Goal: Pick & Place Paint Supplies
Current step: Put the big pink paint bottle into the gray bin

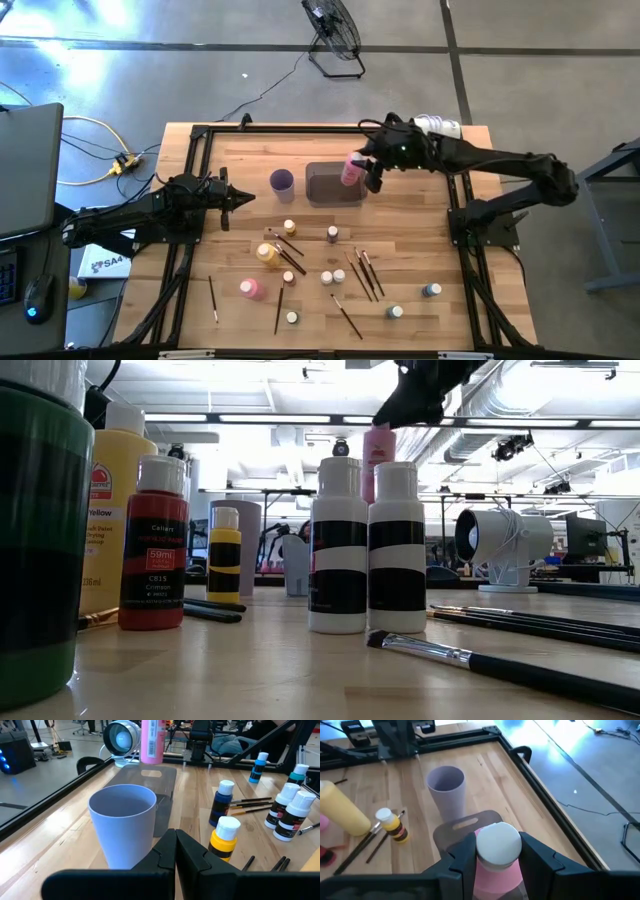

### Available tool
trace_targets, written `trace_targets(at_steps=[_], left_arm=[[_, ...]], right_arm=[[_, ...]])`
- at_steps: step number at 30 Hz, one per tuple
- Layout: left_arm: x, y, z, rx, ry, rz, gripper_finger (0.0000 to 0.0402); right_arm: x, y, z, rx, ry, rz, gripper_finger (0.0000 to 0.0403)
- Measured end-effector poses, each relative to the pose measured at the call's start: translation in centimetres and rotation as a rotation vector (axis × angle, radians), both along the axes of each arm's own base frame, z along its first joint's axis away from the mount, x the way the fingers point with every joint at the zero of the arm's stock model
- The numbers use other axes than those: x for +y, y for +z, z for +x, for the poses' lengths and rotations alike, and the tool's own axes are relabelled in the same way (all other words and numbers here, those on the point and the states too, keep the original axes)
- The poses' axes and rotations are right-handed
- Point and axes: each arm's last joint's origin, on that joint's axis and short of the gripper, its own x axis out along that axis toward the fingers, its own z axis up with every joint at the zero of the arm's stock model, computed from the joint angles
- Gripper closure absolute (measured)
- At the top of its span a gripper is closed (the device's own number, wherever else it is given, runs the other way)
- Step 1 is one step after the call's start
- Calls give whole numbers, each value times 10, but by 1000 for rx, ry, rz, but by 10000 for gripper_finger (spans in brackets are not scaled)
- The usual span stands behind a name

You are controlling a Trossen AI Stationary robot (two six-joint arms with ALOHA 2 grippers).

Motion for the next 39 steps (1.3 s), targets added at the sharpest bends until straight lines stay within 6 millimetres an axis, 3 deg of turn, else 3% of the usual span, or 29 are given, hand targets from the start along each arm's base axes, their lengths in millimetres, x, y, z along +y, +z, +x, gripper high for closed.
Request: trace_targets(at_steps=[22,34,39], left_arm=[[0,0,0,4,0,-1,402],[0,0,0,5,0,-1,402],[0,0,0,5,0,-1,402]], right_arm=[[-36,-31,16,74,-36,92,291],[-40,-45,22,95,-38,69,291],[-41,-61,18,117,-53,81,291]])
